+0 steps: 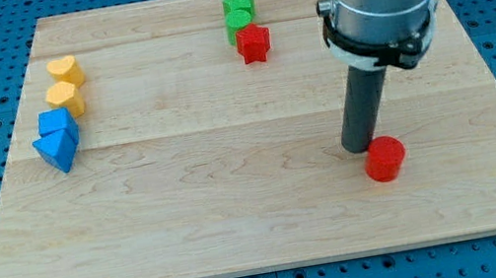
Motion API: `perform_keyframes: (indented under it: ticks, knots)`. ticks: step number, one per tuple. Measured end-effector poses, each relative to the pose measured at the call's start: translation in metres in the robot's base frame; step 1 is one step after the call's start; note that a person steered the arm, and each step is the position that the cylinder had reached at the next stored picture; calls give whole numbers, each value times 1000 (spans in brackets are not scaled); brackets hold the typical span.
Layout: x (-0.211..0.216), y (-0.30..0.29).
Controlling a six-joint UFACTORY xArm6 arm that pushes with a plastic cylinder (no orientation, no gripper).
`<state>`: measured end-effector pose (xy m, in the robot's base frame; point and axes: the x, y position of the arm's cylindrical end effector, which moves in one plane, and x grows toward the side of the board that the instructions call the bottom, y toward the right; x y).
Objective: Push the green circle towards the bottom left of the board
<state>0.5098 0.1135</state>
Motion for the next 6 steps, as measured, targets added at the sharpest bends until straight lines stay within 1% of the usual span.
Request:
perform_keyframes:
  ticks: [1,2,4,5,6]
  knots:
    - [5,32]
    - [-2,39]
    - [-117,31]
    - [-175,4]
    - [-222,-37]
